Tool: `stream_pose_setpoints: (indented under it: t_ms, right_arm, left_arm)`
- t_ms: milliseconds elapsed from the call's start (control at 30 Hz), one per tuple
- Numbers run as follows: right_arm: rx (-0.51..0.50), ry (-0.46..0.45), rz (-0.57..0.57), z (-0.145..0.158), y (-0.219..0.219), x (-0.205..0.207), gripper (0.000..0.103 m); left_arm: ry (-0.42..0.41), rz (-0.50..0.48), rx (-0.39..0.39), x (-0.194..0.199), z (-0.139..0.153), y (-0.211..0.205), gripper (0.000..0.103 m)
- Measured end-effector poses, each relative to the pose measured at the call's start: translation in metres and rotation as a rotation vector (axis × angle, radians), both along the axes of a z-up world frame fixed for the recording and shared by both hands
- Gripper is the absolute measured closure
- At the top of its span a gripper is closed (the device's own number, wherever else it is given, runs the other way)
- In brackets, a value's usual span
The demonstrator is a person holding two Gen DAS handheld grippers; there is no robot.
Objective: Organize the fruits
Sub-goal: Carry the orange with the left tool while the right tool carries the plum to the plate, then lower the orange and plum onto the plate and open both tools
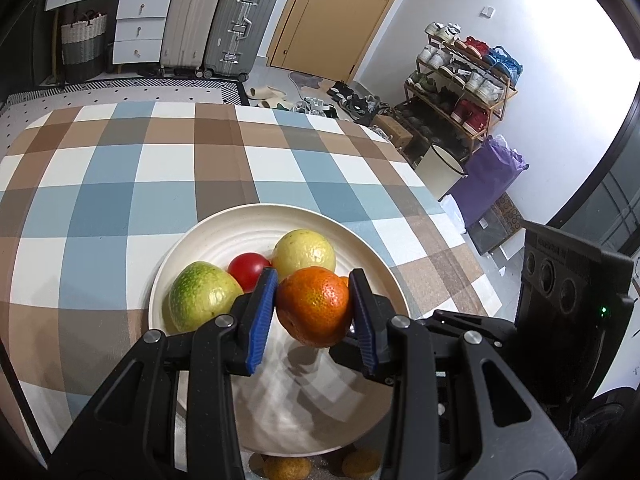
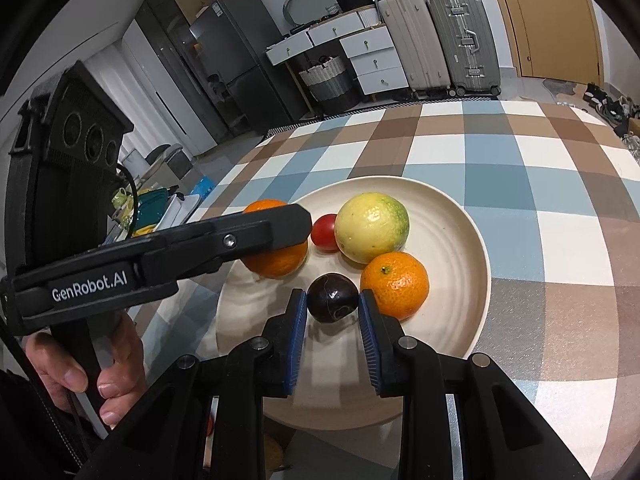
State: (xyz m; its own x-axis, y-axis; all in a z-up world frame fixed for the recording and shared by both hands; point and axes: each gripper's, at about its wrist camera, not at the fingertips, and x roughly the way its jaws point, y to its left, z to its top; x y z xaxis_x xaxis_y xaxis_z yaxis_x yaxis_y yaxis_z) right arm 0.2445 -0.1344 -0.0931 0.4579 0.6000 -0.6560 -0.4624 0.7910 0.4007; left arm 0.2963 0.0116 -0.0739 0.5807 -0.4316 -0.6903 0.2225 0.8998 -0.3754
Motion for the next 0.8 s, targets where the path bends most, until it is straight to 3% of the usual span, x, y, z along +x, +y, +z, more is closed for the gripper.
stream_pose_setpoints:
  t_ms: [100,233,800]
  right_arm:
    - [-0.004,-0.004,-0.001,0.0,0.002,0.0,0.075]
    - [0.019,-0.014,-0.019,0.004,-0.002,-0.002,0.059]
    - [0.036,-0.066,-0.081,0.021,-0.022,-0.029,0.057]
  left_arm:
    - [0.007,-0.001,0.003,0.002,-0.001,-0.003,0.07]
    - [-0.001,0.006,-0.004,0.001,0.002,-0.002,0.07]
    - [-0.053,0.049,0.013,-0.043,0.035,0.016,0.07]
